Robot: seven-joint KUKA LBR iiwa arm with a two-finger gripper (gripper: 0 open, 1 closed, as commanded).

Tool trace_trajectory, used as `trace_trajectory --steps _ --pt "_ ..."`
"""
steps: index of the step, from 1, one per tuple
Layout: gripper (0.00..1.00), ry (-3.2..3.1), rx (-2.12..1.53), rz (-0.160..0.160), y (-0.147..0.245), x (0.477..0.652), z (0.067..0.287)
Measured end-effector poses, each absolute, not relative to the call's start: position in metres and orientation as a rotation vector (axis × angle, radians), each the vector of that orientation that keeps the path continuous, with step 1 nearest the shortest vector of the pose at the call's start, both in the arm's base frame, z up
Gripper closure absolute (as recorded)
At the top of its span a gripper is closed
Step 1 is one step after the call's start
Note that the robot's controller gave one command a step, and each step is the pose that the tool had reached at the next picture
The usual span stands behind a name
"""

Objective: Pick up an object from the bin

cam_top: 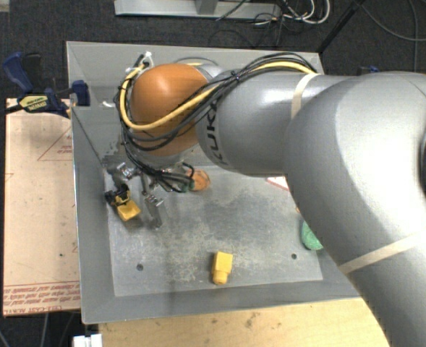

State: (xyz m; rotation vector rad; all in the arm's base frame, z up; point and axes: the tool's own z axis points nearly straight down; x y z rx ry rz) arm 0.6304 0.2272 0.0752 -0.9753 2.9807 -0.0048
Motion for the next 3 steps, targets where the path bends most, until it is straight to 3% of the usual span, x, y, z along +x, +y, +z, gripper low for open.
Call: trace_trajectory --steps 1,2,3 --pt "0.0 2.935 -1.094 -0.003 0.2349 0.6434 0.0719" --pt "1.0 2.737 -1.515 -0.001 0.2422 0.6393 0.0773" --pt "1.0 2.737 -1.515 0.0 0.2422 0.6394 0.0774"
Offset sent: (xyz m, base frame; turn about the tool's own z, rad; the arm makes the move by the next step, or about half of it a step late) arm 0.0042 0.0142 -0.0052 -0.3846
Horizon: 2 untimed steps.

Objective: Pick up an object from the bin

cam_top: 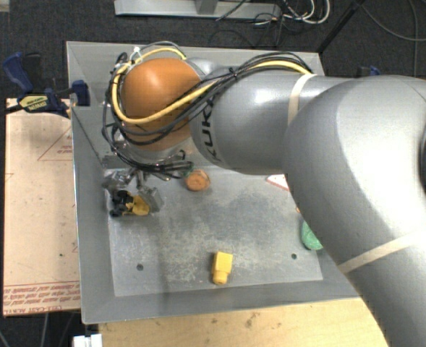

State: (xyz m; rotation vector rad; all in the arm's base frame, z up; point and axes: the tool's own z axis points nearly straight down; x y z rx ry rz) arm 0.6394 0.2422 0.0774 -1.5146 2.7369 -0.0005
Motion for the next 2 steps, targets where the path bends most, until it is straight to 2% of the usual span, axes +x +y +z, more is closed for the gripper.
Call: trace_trajectory --steps 1,2 --pt "1.0 2.746 -1.53 0.005 0.236 0.62 0.122" --pt "1.0 2.75 -1.485 0.0 0.24 0.611 0.141"
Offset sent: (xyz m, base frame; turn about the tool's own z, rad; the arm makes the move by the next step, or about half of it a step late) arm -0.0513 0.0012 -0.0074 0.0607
